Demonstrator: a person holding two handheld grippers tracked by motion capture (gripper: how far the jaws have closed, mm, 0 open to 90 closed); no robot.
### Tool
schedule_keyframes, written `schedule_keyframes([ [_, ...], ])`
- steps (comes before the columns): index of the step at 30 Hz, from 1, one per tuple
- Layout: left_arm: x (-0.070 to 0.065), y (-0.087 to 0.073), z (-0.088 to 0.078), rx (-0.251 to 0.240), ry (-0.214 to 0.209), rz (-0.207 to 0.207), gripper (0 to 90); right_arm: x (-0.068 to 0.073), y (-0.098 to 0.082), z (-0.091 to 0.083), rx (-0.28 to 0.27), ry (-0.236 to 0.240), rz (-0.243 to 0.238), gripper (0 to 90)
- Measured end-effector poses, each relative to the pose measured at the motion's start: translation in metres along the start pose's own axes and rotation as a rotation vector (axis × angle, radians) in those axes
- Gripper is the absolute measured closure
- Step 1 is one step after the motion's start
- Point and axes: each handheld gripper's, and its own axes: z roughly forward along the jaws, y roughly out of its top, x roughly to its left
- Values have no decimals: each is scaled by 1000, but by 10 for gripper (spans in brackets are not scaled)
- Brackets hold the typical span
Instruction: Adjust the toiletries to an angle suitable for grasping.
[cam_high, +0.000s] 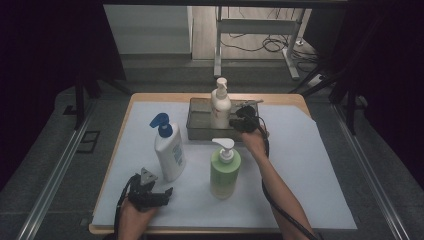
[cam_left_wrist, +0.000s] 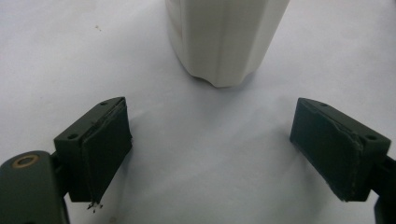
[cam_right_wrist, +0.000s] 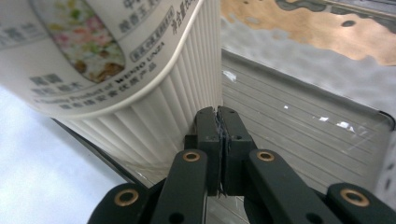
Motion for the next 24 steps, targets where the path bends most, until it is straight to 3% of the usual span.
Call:
schedule_keyframes([
  [10,0,0,0,1,1,1,120,1,7,6,6,-17,-10,890],
  [24,0,0,0,1,1,1,120,9,12,12,9,-2,-7,896],
])
